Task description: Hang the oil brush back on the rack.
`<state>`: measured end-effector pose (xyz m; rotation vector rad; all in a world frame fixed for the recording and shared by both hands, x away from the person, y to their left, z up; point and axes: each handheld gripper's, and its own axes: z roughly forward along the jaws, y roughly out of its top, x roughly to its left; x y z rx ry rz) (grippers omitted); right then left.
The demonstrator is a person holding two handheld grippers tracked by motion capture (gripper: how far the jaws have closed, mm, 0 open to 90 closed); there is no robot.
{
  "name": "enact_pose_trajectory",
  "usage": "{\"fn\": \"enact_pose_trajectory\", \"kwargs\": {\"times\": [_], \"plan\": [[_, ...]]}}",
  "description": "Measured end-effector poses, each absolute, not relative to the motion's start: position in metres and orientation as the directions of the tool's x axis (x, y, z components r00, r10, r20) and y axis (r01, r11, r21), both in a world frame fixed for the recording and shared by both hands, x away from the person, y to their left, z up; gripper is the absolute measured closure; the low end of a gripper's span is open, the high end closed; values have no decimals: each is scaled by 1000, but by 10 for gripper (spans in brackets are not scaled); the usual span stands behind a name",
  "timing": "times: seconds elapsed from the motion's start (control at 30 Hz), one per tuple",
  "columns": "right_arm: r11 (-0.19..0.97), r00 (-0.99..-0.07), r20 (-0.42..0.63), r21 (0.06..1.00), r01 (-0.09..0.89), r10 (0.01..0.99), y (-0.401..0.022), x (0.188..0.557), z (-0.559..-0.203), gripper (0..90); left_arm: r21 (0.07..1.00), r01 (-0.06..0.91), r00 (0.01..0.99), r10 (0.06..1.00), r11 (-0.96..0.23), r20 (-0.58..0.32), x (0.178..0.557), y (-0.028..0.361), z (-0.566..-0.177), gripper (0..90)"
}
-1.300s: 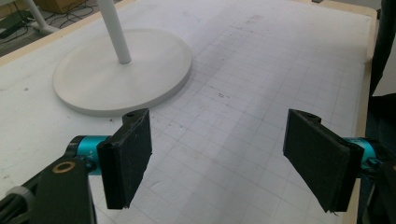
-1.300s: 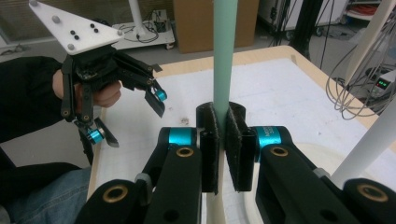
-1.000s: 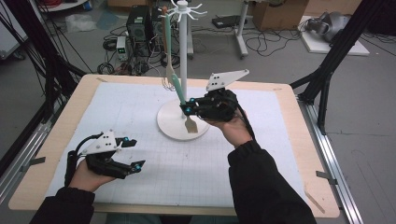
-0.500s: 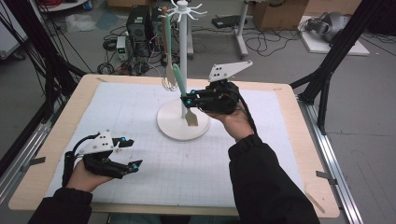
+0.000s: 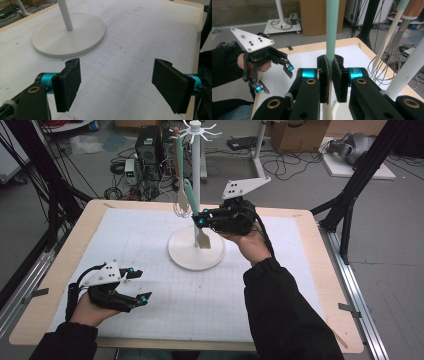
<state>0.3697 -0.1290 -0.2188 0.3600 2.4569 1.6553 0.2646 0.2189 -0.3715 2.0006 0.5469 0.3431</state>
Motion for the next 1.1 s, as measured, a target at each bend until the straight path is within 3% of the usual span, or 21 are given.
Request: {"fn": "enact_pose_trajectory", "kwargs": {"times": [1.1], "plan": [[303, -938, 50, 939, 161, 342, -128, 399, -187, 846, 885, 231, 856, 516, -404, 12, 264, 221, -370, 239]]}}
